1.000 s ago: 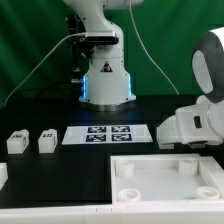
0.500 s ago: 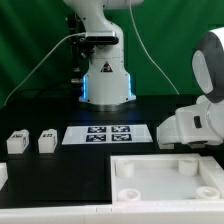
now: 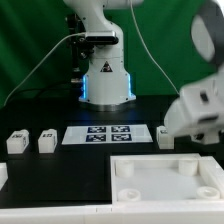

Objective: Assemble one leg

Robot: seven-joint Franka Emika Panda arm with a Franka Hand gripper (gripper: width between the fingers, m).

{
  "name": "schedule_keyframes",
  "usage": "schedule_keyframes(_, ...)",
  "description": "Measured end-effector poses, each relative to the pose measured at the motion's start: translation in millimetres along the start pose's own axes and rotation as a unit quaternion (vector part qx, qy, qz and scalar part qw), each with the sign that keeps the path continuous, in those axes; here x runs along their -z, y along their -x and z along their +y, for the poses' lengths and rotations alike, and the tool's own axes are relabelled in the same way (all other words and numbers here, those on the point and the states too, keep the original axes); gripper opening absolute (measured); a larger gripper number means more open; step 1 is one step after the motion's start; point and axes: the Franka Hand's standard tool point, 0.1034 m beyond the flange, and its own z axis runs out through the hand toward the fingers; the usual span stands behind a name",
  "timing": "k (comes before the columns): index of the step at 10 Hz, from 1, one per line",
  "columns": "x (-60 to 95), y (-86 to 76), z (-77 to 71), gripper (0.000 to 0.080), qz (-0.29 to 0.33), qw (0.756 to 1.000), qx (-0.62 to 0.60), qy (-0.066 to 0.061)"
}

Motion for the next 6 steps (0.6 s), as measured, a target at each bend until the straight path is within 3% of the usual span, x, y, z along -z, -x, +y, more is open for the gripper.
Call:
schedule_keyframes(1,35.3,14.5,7.4,0.0294,0.069,0.998,0.004,0.0)
schedule_keyframes(3,97.7,27.8,31.0,0.0294,0.177,0.984,0.006,-0.003)
schedule_keyframes(4,119.8,32.7,43.8,0.0294,0.22,0.975,-0.005,-0.006)
schedule_keyframes(6,155.8,34.6,55.8,0.0294,0.313,0.95,-0.015,-0.008)
